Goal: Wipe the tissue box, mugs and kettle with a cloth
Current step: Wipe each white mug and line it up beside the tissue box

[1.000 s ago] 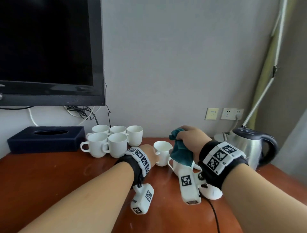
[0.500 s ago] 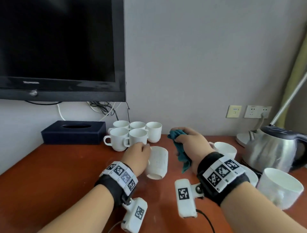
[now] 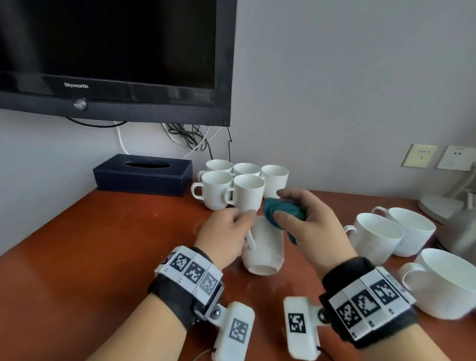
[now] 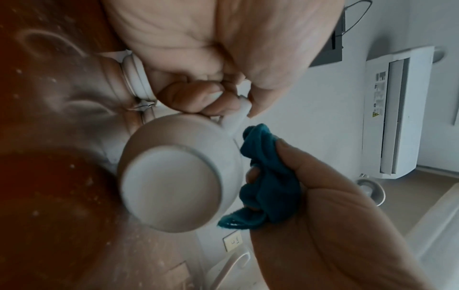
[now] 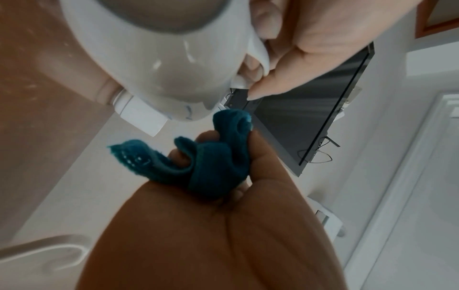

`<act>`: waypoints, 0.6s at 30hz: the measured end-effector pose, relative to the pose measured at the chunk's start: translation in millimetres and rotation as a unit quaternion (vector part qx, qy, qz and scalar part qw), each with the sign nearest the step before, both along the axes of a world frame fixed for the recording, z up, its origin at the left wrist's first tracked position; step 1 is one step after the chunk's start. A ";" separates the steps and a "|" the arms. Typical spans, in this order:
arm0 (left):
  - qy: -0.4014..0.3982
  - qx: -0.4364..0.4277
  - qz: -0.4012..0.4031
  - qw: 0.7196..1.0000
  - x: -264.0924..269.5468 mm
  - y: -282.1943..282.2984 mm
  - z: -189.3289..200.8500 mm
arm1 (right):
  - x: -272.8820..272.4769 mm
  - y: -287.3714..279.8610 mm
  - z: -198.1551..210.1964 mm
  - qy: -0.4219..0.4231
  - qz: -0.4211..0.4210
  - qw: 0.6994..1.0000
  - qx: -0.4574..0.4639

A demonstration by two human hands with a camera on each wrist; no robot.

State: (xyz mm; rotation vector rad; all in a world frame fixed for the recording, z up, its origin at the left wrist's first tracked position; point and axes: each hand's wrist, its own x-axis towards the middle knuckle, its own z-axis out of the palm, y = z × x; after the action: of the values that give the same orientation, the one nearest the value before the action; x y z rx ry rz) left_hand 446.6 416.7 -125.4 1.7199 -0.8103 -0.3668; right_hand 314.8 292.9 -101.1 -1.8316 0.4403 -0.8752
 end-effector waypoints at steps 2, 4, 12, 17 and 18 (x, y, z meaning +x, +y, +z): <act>0.007 -0.015 -0.004 1.000 0.9 0.5 -2.5 | 2.0 -0.5 -6.7 0.010 0.018 1.000 -0.009; -0.001 -0.019 -0.006 1.000 0.5 0.4 -4.1 | 4.1 0.4 -12.6 0.028 0.023 0.999 -0.033; -0.036 0.009 0.029 0.999 6.1 -3.0 -7.0 | -2.5 9.6 -18.5 0.084 0.101 0.987 -0.097; -0.012 0.010 0.046 0.999 5.6 -1.7 -7.2 | -13.0 6.8 -18.7 0.102 0.147 0.979 -0.098; -0.011 0.012 0.046 0.999 5.8 -1.6 -6.7 | -15.5 5.6 -18.7 0.110 0.159 0.976 -0.098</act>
State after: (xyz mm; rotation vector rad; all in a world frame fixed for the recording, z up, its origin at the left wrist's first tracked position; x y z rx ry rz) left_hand 452.4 415.1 -132.1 1.7793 -0.7424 -0.2966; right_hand 299.3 298.6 -119.8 -2.1205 0.1915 -0.5122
